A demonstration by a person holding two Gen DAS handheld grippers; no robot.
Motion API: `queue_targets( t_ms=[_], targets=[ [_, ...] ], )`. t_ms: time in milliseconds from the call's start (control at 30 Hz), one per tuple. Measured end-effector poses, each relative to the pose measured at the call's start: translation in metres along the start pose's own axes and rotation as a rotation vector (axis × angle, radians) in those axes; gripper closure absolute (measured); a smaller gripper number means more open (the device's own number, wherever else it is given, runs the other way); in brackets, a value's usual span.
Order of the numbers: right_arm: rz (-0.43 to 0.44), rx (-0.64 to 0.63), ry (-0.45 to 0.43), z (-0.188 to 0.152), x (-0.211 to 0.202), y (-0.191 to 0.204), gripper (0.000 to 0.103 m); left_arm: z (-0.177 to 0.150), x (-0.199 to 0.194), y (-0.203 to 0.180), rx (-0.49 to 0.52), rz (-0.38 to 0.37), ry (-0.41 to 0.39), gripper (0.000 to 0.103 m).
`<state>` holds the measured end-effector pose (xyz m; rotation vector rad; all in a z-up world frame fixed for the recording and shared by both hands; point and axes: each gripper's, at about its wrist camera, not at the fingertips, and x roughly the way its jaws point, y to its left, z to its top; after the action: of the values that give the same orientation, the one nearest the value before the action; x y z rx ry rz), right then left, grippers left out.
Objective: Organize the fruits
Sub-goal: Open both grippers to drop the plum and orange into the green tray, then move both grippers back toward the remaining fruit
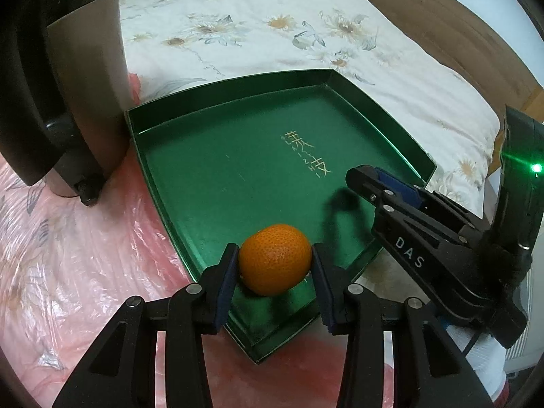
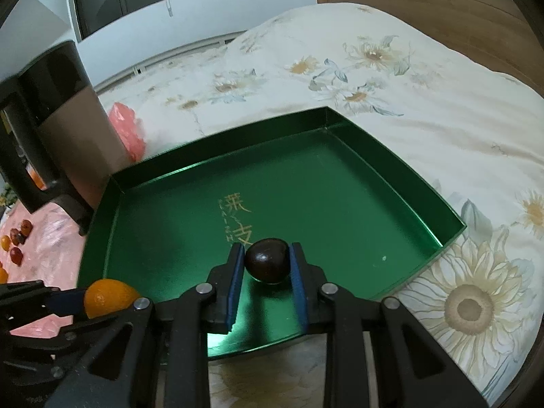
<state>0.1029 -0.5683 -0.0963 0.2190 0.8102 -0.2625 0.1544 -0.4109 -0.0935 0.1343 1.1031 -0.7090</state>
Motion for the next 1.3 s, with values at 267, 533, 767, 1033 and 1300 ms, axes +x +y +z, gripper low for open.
queue_targets(
  t_ms=[267,533,767,1033,1300],
  targets=[
    [-0.037,-0.002,-0.001,0.0,-0.005,0.002,0.017,0.0,-0.009,-0.001,0.025,0.023,-0.012,0.064],
    [-0.049,-0.01,-0.018,0.0,-0.034,0.01,0.015,-0.011,-0.05,0.002,0.041,-0.002,-0.105,0.051],
    [-0.017,-0.037,-0.068,0.003,-0.076,0.035,0.015,-0.028,-0.106,0.023,0.038,0.014,-0.184,0.048],
    [0.061,-0.093,-0.1,-0.002,-0.122,0.095,0.015,-0.066,-0.166,0.067,-0.003,0.085,-0.232,0.045],
    [0.146,-0.148,-0.091,-0.017,-0.138,0.162,0.015,-0.108,-0.21,0.127,-0.099,0.153,-0.275,0.042]
  ],
)
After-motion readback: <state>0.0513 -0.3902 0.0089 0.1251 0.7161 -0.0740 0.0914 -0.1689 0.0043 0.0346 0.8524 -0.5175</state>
